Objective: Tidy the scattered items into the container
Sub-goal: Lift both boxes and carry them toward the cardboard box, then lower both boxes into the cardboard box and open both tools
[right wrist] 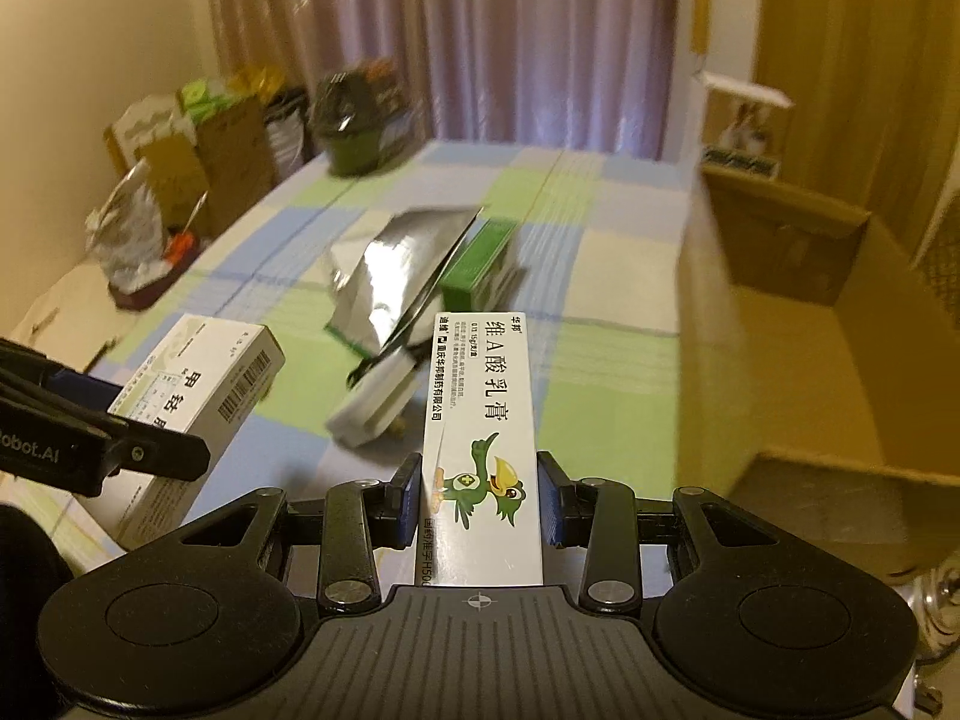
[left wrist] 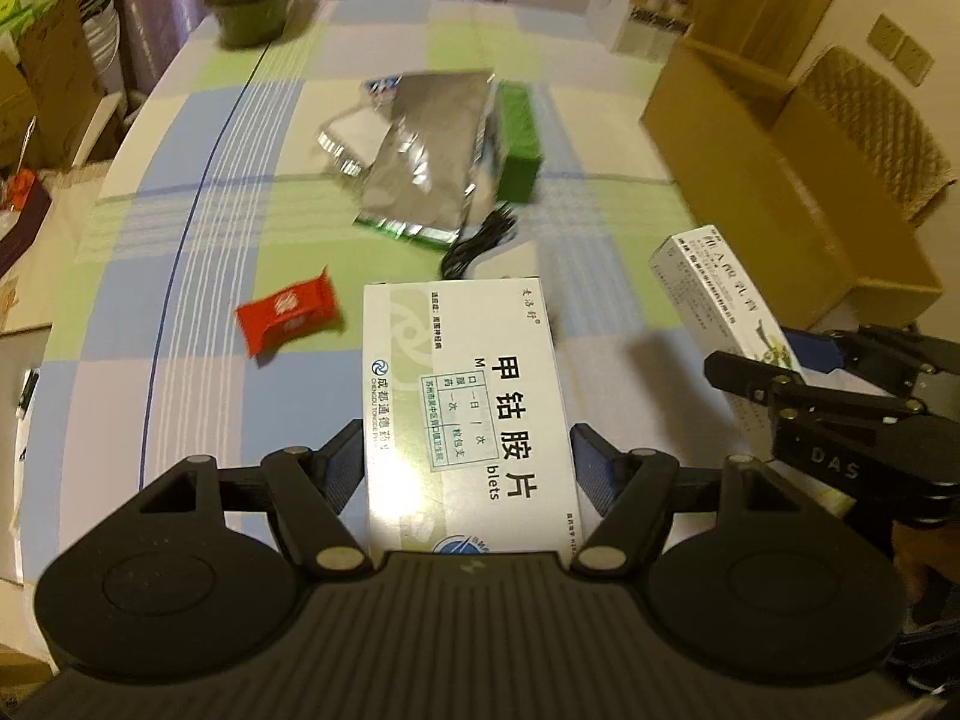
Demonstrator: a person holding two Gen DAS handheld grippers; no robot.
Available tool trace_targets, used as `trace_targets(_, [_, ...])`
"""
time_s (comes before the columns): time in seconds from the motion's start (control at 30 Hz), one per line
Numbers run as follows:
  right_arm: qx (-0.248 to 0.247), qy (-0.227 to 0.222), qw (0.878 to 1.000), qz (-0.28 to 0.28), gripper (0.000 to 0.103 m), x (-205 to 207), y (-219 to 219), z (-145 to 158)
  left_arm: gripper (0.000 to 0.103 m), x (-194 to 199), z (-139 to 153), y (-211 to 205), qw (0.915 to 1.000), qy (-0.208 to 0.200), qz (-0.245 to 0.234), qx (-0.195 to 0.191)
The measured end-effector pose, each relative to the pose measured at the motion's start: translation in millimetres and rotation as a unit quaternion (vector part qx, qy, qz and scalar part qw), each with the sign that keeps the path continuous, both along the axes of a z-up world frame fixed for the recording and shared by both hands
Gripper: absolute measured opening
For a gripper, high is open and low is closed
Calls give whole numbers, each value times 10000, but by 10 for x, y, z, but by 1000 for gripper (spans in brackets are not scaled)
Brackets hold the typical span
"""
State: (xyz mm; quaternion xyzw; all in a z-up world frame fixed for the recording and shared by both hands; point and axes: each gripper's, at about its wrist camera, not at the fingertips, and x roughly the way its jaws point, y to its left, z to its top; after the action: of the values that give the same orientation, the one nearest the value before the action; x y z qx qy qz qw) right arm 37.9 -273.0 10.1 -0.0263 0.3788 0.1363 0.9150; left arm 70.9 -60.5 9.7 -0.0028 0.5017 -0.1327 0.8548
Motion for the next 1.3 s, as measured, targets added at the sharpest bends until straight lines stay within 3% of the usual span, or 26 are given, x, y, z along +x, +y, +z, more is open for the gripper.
trace_targets(0.27, [-22,-438,9977,-524,41,-87,-405,421,67,-35,432,-361,9981,-363,-328,-384])
trace_targets(0.57, [-79,-781,9907,-1110,41,-118,-1046,740,67,25,722,-1056,9918,-597,-897,-681])
trace_targets(0.93, [-107,-888,9838,-1556,41,-20,-1661,790,67,147,794,-1952,9826,-679,-1530,-809])
trace_targets(1.3, [-75,-788,9818,-1728,41,100,-1969,703,67,419,708,-2418,9795,-569,-1678,-957])
